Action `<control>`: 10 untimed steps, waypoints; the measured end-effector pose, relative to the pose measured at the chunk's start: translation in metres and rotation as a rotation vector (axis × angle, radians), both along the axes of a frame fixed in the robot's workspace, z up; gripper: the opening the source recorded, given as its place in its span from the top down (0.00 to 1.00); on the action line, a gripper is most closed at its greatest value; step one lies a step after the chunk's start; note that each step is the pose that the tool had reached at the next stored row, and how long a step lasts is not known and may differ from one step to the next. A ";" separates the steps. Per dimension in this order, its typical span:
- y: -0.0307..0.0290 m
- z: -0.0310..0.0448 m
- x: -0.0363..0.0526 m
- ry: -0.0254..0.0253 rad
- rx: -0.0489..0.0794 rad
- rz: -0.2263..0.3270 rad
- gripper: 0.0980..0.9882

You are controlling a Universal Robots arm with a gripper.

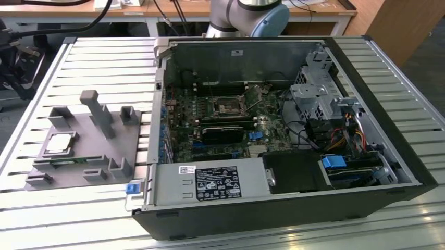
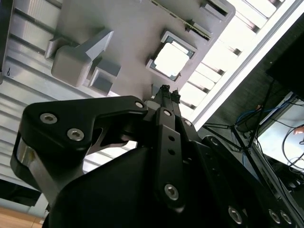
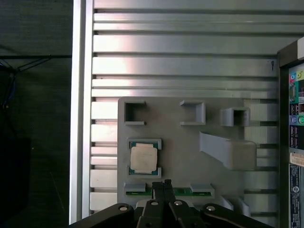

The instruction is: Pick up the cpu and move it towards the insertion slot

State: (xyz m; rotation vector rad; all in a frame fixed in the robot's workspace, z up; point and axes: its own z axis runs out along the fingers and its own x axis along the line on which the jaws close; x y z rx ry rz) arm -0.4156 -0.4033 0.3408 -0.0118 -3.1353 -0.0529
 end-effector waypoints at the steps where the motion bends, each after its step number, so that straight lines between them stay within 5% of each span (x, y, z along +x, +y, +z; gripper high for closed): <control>1: 0.0000 -0.0002 0.0000 0.0001 0.000 0.000 0.99; 10: 0.0000 -0.0032 0.0000 0.0000 -0.002 0.000 0.99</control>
